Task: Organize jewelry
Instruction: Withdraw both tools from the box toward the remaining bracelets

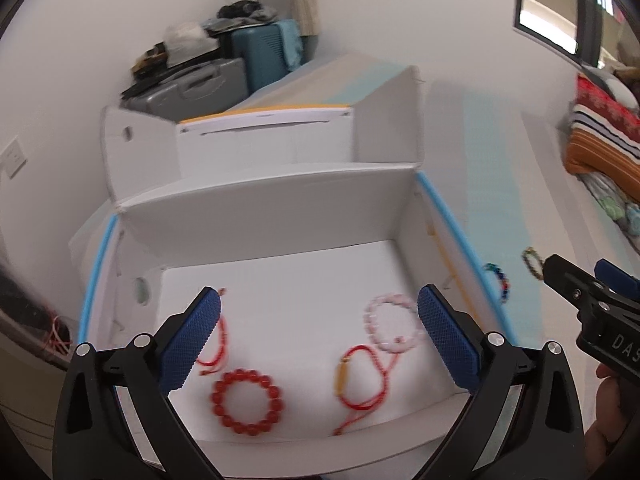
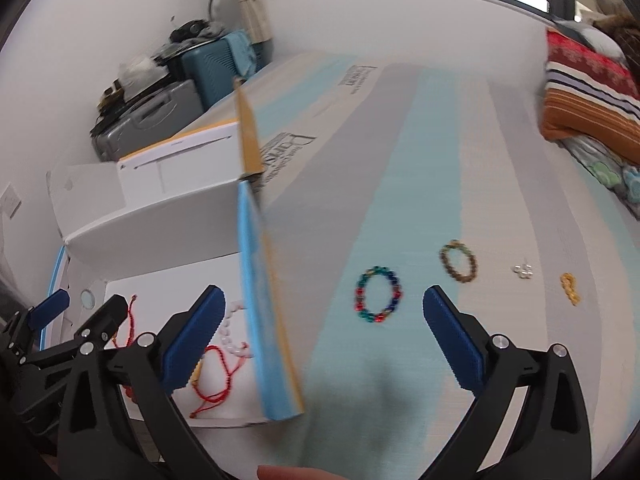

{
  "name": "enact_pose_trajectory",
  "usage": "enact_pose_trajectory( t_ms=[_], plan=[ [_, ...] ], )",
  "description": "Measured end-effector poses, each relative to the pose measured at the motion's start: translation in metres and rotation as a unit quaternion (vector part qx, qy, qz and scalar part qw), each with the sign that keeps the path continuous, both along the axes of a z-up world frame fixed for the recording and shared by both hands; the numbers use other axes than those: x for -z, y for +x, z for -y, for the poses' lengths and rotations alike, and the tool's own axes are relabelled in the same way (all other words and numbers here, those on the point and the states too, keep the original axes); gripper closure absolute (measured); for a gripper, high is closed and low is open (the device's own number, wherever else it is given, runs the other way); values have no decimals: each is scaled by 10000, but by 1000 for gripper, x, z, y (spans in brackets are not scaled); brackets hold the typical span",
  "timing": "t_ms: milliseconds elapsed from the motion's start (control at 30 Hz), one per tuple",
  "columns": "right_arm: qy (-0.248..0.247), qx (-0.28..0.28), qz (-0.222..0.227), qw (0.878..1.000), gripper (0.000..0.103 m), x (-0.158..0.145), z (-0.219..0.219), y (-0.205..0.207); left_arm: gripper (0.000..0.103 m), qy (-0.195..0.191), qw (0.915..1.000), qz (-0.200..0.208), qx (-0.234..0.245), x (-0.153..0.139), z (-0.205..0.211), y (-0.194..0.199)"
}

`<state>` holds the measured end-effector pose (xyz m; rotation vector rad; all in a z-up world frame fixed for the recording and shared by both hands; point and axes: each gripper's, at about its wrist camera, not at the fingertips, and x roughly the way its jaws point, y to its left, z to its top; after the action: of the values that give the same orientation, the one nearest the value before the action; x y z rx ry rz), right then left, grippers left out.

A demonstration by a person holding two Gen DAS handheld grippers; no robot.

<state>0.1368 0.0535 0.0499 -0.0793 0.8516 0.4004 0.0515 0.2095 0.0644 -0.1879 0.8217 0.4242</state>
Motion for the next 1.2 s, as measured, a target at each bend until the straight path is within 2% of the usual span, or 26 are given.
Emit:
enact_pose_trajectory(
  t_ms=[467, 800, 967, 1200],
  plan=[
    [59, 700, 63, 9975, 8, -5, 104, 31, 6, -32, 9958, 31, 911, -3, 98, 52],
    [63, 1163, -12, 9932, 8, 3, 173, 52, 6, -37, 9902, -185, 1383, 9, 159, 87],
    [-194, 1315, 52, 9911, 8, 5, 201, 68, 6, -257, 9843, -384, 1702, 15, 182, 113],
    [-618, 1497, 93, 9868, 8, 28, 231, 95, 6, -389, 9827, -670, 1684, 39, 188, 152]
  ],
)
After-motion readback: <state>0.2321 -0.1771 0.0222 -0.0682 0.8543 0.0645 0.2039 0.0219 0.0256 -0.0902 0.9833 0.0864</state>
